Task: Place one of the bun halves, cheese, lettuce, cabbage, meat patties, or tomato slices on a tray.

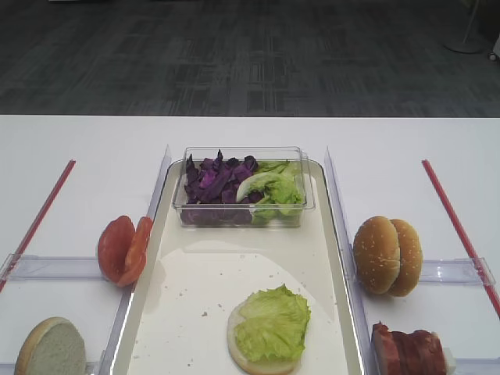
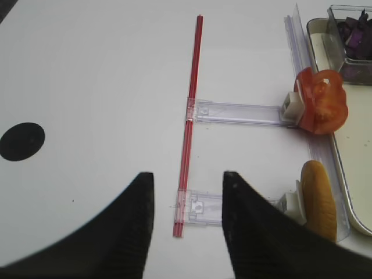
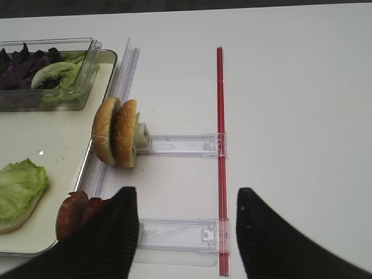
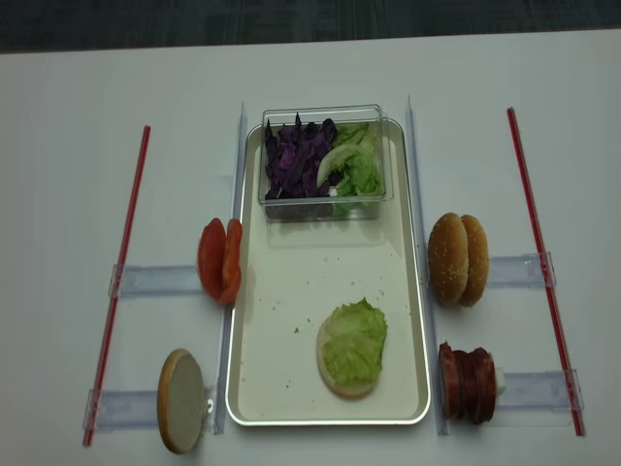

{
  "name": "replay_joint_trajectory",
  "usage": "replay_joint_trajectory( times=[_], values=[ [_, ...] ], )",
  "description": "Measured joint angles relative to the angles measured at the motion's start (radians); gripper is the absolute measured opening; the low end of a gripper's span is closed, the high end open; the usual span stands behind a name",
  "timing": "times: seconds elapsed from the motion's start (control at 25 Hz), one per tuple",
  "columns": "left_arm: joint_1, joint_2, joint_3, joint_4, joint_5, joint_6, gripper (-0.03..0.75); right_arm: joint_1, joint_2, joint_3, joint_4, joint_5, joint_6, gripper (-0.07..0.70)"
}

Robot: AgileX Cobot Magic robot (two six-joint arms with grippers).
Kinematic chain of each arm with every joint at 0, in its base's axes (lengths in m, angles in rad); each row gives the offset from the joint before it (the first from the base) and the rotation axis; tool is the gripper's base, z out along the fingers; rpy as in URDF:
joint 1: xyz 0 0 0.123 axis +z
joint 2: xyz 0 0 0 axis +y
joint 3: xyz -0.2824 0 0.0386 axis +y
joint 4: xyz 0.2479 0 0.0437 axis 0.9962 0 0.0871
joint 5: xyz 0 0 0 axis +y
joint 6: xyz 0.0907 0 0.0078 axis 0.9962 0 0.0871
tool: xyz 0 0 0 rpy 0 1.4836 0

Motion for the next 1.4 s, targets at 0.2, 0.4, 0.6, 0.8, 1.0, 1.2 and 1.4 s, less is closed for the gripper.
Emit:
replay_joint_trajectory(
  times=[0.2,0.4,0.6,0.8,1.0,1.2,1.4],
  values=[
    [0.0,0.0,0.0,0.0,0.0,0.0,0.271,0.0,0.0,0.0,0.0,0.0,0.0,0.415],
    [0.0,0.0,0.0,0.0,0.0,0.0,0.271,0.0,0.0,0.0,0.0,0.0,0.0,0.415],
    [0.0,0.0,0.0,0.0,0.0,0.0,0.271,0.0,0.0,0.0,0.0,0.0,0.0,0.415],
    [0.0,0.0,0.0,0.0,0.0,0.0,0.271,0.0,0.0,0.0,0.0,0.0,0.0,0.415],
    [0.0,0.0,0.0,0.0,0.0,0.0,0.271,0.0,0.0,0.0,0.0,0.0,0.002,0.414],
    [0.0,0.0,0.0,0.0,0.0,0.0,0.271,0.0,0.0,0.0,0.0,0.005,0.002,0.414],
    [0.0,0.0,0.0,0.0,0.0,0.0,0.271,0.0,0.0,0.0,0.0,0.005,0.002,0.414]
  ],
)
